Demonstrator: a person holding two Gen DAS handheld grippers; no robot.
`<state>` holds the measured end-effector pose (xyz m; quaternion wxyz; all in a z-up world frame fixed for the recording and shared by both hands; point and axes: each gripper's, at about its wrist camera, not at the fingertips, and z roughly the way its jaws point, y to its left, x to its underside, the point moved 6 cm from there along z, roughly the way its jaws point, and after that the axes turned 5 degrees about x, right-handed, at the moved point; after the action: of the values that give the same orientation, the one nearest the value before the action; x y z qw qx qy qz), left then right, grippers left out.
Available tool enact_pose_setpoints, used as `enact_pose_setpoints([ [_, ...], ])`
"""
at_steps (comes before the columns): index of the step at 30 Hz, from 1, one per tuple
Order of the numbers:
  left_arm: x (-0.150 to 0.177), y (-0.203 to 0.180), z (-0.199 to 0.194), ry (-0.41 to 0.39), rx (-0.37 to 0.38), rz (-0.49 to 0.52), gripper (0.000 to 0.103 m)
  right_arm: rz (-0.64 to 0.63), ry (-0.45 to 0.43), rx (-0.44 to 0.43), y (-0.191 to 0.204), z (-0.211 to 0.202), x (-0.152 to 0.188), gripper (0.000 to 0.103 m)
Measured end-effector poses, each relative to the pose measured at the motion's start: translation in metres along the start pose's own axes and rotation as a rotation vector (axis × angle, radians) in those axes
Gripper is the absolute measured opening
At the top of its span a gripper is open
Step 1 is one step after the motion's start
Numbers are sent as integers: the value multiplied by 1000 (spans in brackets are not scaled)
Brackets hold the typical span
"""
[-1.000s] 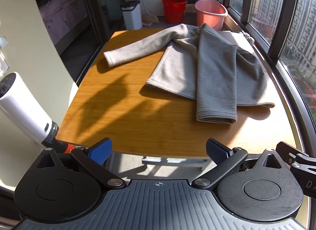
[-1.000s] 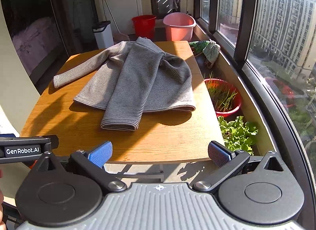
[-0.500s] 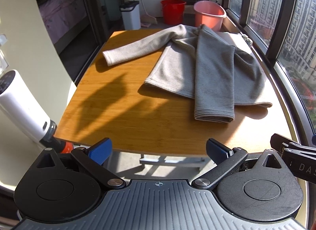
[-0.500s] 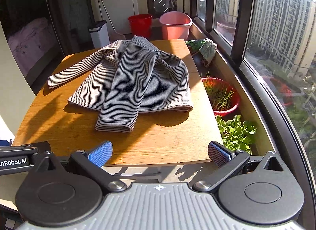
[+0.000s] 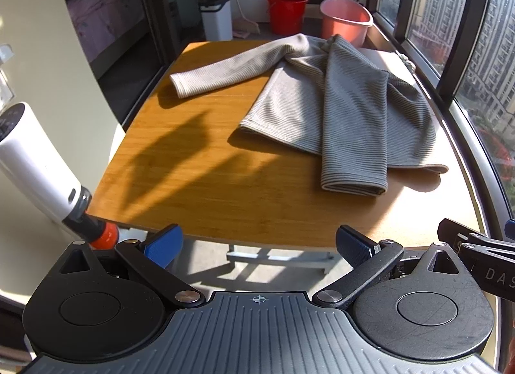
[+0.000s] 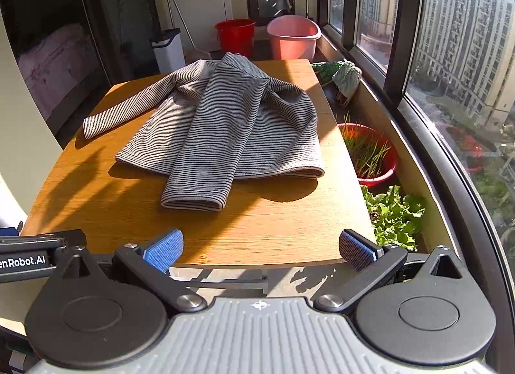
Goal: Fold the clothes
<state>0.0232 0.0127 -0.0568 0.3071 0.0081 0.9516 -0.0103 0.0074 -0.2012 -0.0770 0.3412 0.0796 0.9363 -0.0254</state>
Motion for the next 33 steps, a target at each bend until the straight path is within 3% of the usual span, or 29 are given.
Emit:
enact_pose_setpoints([
  [33,0,11,9,7,20,-12,103,-11,11,13,11,7,0,103],
])
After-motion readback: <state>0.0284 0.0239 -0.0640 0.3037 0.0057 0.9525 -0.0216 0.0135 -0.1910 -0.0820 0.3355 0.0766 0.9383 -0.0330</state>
